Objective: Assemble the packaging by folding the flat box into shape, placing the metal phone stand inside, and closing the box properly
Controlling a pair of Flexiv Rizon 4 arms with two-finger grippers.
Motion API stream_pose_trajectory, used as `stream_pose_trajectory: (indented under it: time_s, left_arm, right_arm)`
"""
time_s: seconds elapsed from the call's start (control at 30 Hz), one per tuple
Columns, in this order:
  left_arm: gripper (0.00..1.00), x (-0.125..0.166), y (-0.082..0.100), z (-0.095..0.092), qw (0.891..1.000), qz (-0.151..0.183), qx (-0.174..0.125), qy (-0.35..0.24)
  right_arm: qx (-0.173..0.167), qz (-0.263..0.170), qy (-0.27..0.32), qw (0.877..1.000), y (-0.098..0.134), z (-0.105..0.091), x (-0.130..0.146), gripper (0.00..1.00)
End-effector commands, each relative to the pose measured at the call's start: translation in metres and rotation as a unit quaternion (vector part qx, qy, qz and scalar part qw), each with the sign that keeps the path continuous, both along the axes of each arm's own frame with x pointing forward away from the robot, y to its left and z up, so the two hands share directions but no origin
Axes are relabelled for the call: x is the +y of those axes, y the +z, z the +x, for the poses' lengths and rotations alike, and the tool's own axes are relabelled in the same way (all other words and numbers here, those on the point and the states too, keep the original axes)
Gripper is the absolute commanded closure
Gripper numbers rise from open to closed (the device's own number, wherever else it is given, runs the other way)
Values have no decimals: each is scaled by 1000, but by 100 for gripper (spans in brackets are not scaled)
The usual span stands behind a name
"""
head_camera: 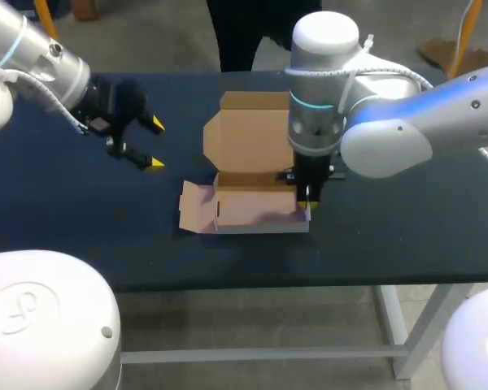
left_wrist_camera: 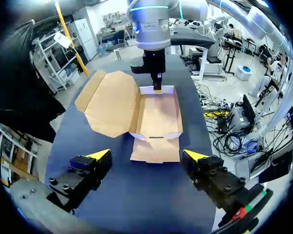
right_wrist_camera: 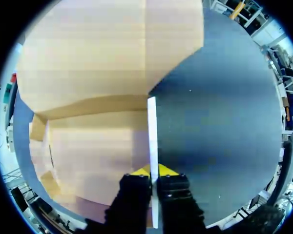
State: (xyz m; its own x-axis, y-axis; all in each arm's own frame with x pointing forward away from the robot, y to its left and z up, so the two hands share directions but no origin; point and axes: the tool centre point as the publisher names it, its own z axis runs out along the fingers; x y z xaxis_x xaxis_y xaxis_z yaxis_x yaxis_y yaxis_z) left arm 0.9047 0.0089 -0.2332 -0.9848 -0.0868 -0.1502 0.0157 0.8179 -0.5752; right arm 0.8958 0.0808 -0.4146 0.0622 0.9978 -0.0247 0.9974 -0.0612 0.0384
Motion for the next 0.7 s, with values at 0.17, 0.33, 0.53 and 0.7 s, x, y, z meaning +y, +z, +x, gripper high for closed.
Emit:
stream_pose_trajectory:
  time_s: [0.17,0.33,0.53,0.7]
  left_arm:
    - [0,-1,5,-28,956,-79,140,245]
    - [0,-4,-3,-36,893,-121,180,395]
    - [0,-8,-21,-28,839,-86,220,489]
    - [0,-8,-21,-28,839,-86,220,489]
  right_arm:
    - [2,0,0,1000,1,1,0,100]
    - [2,0,0,1000,1,1,0,100]
    - [2,0,0,1000,1,1,0,100]
    - [2,0,0,1000,1,1,0,100]
